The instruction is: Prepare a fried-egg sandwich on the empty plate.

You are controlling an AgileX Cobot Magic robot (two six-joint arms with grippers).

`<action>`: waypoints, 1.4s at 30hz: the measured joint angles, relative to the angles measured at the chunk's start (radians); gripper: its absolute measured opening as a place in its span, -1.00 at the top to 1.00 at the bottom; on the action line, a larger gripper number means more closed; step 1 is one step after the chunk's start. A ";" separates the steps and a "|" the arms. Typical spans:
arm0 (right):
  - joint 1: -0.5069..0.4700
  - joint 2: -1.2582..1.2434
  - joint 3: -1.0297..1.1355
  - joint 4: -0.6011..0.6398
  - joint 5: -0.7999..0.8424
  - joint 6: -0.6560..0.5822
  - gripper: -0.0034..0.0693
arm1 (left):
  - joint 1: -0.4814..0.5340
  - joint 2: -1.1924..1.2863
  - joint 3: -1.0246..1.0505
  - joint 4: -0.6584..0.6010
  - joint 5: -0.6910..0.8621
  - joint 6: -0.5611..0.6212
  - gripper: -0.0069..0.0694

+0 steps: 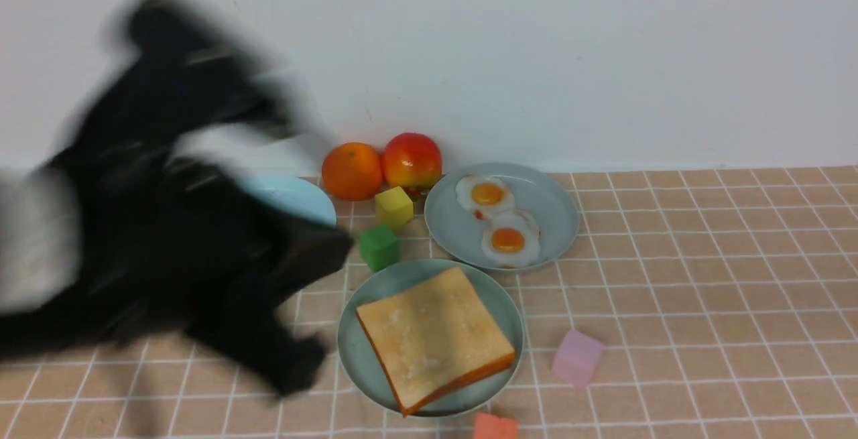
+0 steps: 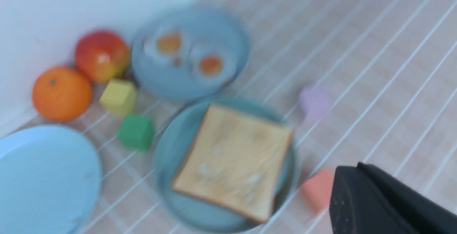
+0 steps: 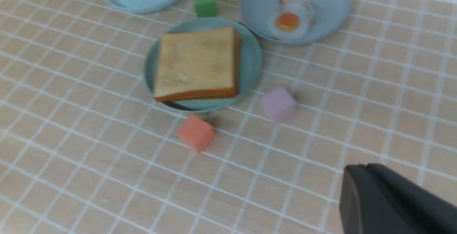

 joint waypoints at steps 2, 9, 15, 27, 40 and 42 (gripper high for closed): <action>0.000 -0.036 0.000 -0.049 0.014 0.056 0.85 | 0.000 -0.128 0.146 -0.022 -0.121 -0.036 0.85; 0.000 -0.235 0.027 -0.218 0.041 0.280 0.85 | 0.000 -0.454 0.578 -0.036 -0.505 -0.117 0.85; 0.000 -0.398 0.181 -0.316 -0.063 0.471 0.85 | 0.000 -0.541 0.690 -0.038 -0.637 -0.120 0.85; 0.000 -0.401 0.691 -0.368 -0.794 0.592 0.81 | 0.000 -0.541 0.690 -0.038 -0.599 -0.120 0.85; 0.000 -0.401 0.924 -0.398 -0.785 0.595 0.78 | 0.000 -0.541 0.690 -0.038 -0.594 -0.120 0.85; -0.019 -0.419 0.924 -0.434 -0.749 0.595 0.79 | 0.000 -0.541 0.690 -0.039 -0.591 -0.120 0.85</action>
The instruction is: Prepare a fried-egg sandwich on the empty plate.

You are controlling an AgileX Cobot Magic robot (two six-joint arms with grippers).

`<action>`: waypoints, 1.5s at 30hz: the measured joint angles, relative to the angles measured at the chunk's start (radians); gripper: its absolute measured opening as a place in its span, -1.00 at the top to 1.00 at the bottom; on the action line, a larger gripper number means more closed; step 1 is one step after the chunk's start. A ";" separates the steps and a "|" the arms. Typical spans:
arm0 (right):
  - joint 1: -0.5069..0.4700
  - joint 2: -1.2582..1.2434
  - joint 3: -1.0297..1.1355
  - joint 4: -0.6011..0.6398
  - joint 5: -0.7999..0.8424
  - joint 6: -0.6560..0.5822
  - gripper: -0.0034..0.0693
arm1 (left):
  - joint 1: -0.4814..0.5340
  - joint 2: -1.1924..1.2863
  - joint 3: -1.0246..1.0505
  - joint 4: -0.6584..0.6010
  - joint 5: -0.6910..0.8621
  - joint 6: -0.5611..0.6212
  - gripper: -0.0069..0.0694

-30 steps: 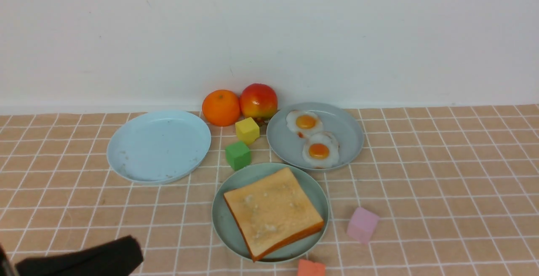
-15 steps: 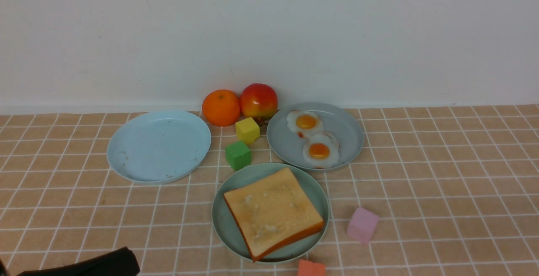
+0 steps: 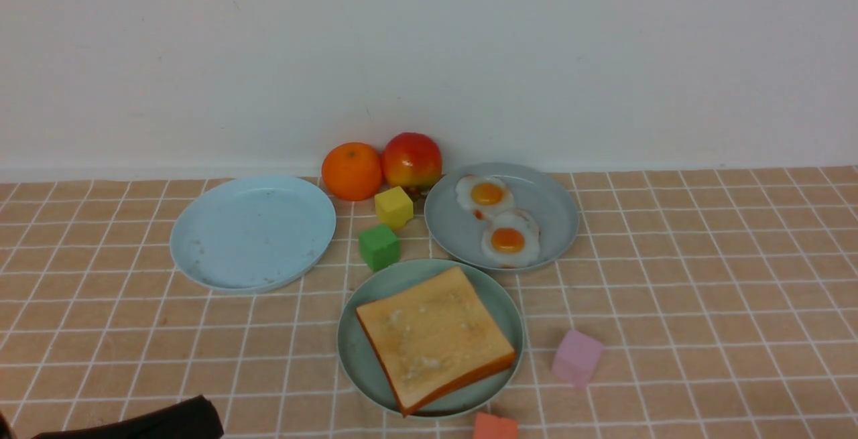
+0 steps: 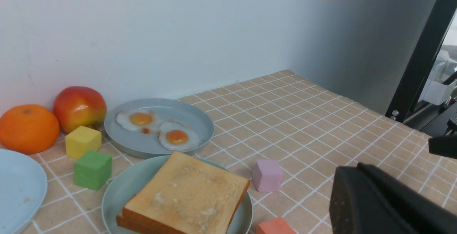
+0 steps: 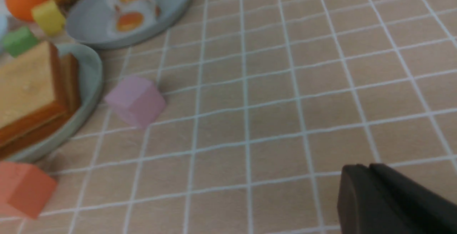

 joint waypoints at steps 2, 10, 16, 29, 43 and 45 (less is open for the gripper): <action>-0.020 -0.027 0.000 -0.013 0.005 -0.007 0.82 | 0.000 0.000 0.000 0.000 0.001 0.000 0.85; -0.090 -0.134 -0.006 0.022 0.044 -0.189 0.94 | 0.000 0.000 0.000 0.000 0.008 0.000 0.85; -0.090 -0.134 -0.007 0.121 0.050 -0.282 0.94 | 0.000 0.000 0.000 0.000 0.009 0.000 0.85; -0.089 -0.134 -0.008 0.125 0.051 -0.285 0.94 | 0.000 0.000 0.000 0.000 0.009 0.000 0.84; -0.089 -0.134 -0.008 0.125 0.052 -0.286 0.93 | 0.000 -0.001 0.019 0.000 -0.006 0.035 0.80; -0.089 -0.134 -0.008 0.125 0.052 -0.286 0.93 | 0.024 -0.007 0.045 -0.004 -0.035 0.080 0.81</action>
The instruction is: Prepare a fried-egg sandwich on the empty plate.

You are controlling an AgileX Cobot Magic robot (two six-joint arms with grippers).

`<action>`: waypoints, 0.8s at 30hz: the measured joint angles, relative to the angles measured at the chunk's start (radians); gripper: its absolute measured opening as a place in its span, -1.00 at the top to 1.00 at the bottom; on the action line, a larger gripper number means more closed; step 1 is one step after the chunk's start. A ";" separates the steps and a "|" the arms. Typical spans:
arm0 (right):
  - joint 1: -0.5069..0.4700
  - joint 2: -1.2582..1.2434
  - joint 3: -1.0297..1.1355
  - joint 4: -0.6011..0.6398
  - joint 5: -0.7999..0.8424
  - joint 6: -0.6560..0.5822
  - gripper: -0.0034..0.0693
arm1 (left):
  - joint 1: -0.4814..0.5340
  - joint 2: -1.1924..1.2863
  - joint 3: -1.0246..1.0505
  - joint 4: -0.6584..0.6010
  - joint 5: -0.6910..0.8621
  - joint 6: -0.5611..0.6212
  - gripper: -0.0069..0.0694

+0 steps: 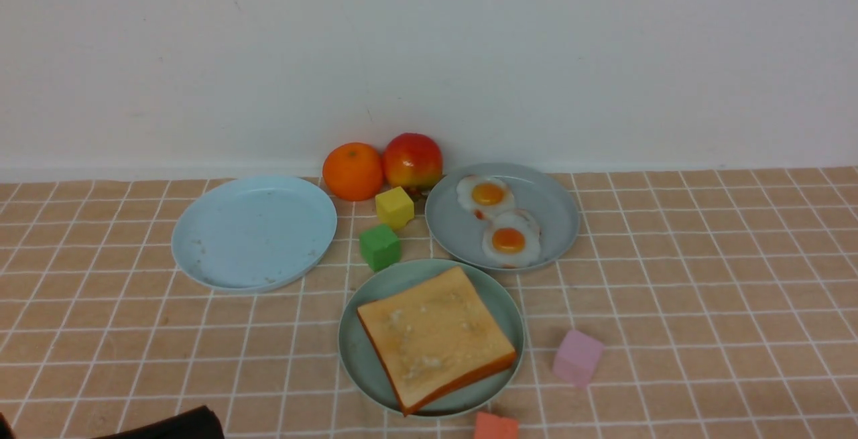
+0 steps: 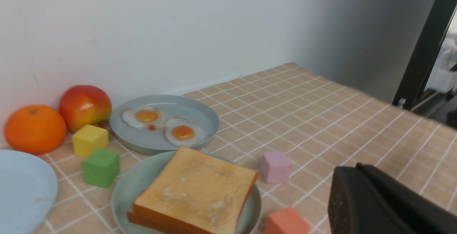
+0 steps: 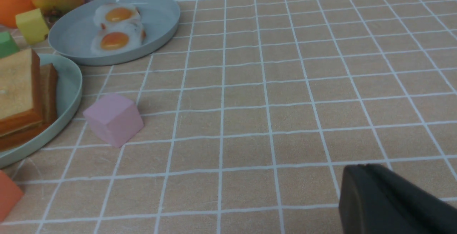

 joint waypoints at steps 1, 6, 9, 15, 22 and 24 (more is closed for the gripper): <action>0.000 0.000 0.000 0.000 0.000 0.000 0.92 | 0.000 -0.002 0.003 -0.001 0.000 0.002 0.82; 0.000 0.000 0.000 0.000 0.000 -0.001 0.92 | 0.269 -0.134 0.098 -0.026 -0.017 -0.014 0.85; 0.000 0.000 0.000 0.001 0.000 -0.001 0.91 | 0.451 -0.243 0.137 -0.027 0.041 -0.031 0.85; 0.000 0.000 0.000 0.002 0.000 -0.001 0.91 | 0.719 -0.353 0.142 -0.034 0.355 -0.075 0.85; 0.000 0.000 0.000 0.003 0.000 -0.001 0.89 | 0.765 -0.354 0.145 -0.037 0.536 -0.118 0.85; 0.000 0.000 0.000 0.003 0.000 -0.001 0.89 | 0.765 -0.354 0.145 -0.037 0.536 -0.119 0.85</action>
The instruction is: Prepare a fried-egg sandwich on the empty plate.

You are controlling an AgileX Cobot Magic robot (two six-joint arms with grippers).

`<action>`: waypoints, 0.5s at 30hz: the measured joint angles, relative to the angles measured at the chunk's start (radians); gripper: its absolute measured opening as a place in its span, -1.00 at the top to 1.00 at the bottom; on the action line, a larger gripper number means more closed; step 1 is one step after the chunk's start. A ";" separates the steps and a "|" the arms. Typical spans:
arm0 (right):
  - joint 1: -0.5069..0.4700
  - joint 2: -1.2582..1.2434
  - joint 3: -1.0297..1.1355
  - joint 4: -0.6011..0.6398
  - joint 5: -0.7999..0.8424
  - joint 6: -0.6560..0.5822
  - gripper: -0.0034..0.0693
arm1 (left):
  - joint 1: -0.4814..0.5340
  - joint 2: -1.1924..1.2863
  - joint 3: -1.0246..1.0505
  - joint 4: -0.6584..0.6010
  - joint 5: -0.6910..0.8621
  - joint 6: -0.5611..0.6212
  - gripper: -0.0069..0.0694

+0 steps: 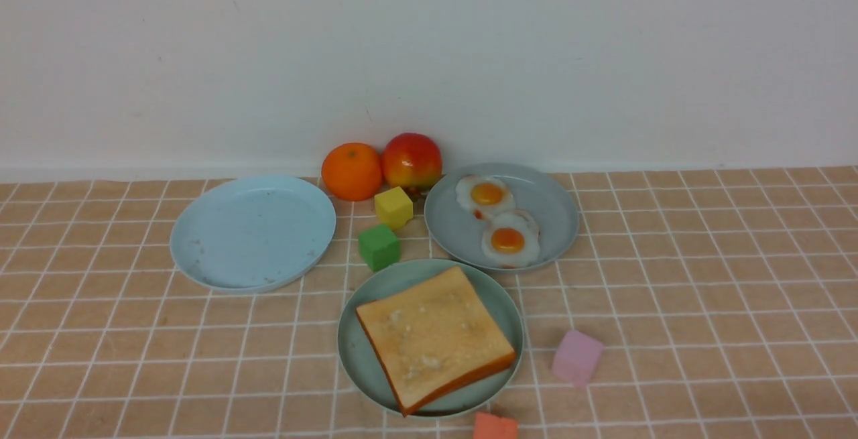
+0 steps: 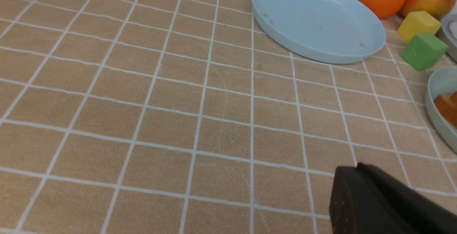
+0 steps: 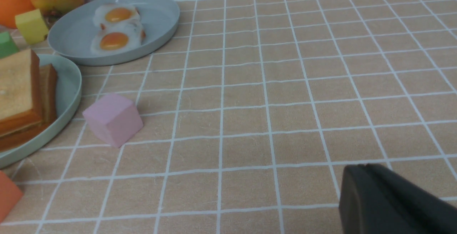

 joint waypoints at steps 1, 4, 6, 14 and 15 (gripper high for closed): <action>0.000 0.000 0.000 0.000 0.000 0.000 0.89 | 0.000 0.000 0.000 0.000 0.000 -0.001 0.85; 0.000 0.000 0.000 0.000 0.000 0.000 0.88 | 0.000 0.000 0.000 0.000 0.000 -0.002 0.85; 0.000 0.000 0.000 0.000 0.000 0.000 0.87 | 0.000 0.000 0.000 0.000 0.000 -0.002 0.85; 0.000 0.000 0.000 0.000 0.000 0.000 0.86 | 0.000 0.000 0.000 -0.001 -0.001 -0.002 0.85; 0.000 0.000 0.000 0.000 0.000 0.000 0.85 | 0.000 0.000 0.000 -0.001 -0.001 -0.002 0.85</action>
